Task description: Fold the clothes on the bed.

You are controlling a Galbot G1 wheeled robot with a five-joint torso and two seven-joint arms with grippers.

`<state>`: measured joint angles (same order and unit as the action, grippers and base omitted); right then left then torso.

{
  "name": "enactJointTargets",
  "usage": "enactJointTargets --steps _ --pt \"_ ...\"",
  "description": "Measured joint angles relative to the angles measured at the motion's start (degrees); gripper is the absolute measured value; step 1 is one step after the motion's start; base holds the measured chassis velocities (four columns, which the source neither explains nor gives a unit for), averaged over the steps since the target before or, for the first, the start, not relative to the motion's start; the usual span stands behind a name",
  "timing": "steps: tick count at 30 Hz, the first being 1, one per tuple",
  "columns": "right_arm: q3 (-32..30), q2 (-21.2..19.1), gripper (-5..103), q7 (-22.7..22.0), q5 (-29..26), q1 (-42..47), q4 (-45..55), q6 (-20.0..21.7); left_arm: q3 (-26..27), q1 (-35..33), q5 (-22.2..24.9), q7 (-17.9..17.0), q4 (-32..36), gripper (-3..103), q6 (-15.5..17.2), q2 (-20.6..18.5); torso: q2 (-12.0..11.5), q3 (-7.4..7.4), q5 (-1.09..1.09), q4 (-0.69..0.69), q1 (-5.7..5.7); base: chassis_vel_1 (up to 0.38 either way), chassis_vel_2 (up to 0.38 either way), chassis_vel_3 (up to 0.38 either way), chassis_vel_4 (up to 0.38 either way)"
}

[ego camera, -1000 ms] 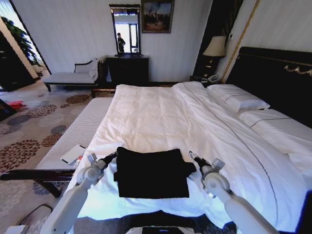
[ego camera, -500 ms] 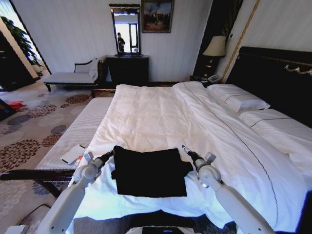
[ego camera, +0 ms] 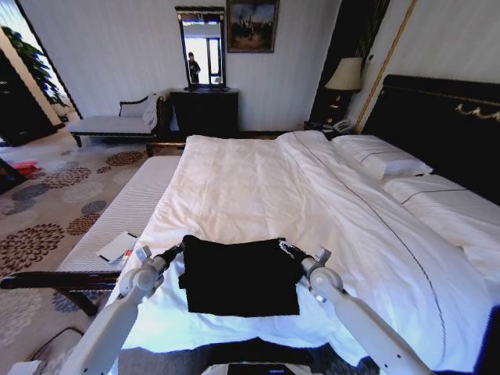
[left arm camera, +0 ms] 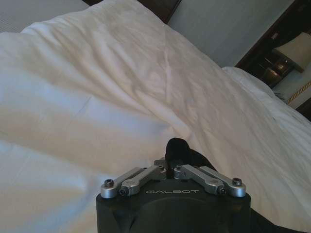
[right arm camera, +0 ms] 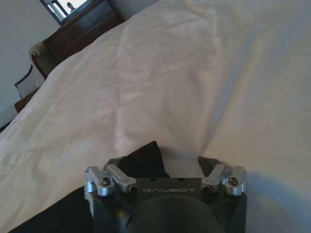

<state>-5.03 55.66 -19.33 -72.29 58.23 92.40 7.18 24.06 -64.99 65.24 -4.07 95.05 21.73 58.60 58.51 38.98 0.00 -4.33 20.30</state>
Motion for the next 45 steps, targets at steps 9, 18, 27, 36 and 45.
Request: enactJointTargets --steps 9,18,27,36,45 --pt "0.83 0.55 50 3.36 0.03 -0.53 -1.23 -2.18 -0.03 0.27 0.08 -0.01 0.15 1 -0.17 -0.1 0.0 0.0 0.0 0.0 0.0 0.0 0.0 0.0 0.0" --pt "1.01 0.48 19 7.51 -0.04 0.2 -1.18 -4.58 -0.09 0.63 -0.25 0.02 -0.27 1 -0.38 0.21 0.0 0.0 0.0 0.0 0.0 0.0 0.0 0.0 0.0" --pt "0.6 0.11 2 11.14 -0.06 0.43 -1.15 -8.5 0.04 1.25 -0.25 0.07 -0.43 1 -0.68 0.48 0.0 0.0 0.0 0.0 0.0 0.0 0.0 0.0 0.0" --pt "-1.76 1.6 2 11.69 -2.78 -2.58 -2.77 -15.22 0.66 3.65 0.44 0.53 -2.03 1 -2.47 2.07 0.0 0.0 0.01 0.01 0.0 0.0 0.0 0.0 0.0" --pt "-3.93 2.27 2 13.33 -3.61 -3.7 -2.88 -18.47 0.57 5.67 1.96 2.88 -3.93 1 -5.61 3.73 -0.01 0.0 0.01 -0.01 0.0 0.0 0.0 0.0 0.0"
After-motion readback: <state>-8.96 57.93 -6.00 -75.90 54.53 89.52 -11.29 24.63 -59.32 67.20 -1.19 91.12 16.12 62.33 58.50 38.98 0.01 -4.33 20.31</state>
